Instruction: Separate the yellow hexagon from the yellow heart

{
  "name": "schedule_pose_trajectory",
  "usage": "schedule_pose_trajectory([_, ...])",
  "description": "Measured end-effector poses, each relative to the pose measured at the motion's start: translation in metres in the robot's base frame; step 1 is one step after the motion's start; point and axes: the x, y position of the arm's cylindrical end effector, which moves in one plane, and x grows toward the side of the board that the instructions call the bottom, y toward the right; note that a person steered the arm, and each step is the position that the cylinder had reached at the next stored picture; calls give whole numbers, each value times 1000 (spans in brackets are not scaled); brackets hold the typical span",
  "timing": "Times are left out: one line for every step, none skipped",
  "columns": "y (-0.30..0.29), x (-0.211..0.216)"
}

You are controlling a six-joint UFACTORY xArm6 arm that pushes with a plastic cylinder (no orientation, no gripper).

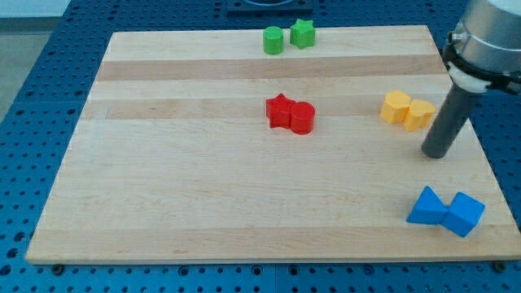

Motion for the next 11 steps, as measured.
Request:
schedule_pose_trajectory([18, -16])
schedule_pose_trajectory([23, -33])
schedule_pose_trajectory([23, -49])
schedule_pose_trajectory([19, -54])
schedule_pose_trajectory([7, -56])
schedule_pose_trajectory([-11, -56])
schedule_pose_trajectory([-25, -59])
schedule_pose_trajectory([-38, -68])
schedule_pose_trajectory([-53, -71])
schedule_pose_trajectory([-68, -71])
schedule_pose_trajectory([-84, -72])
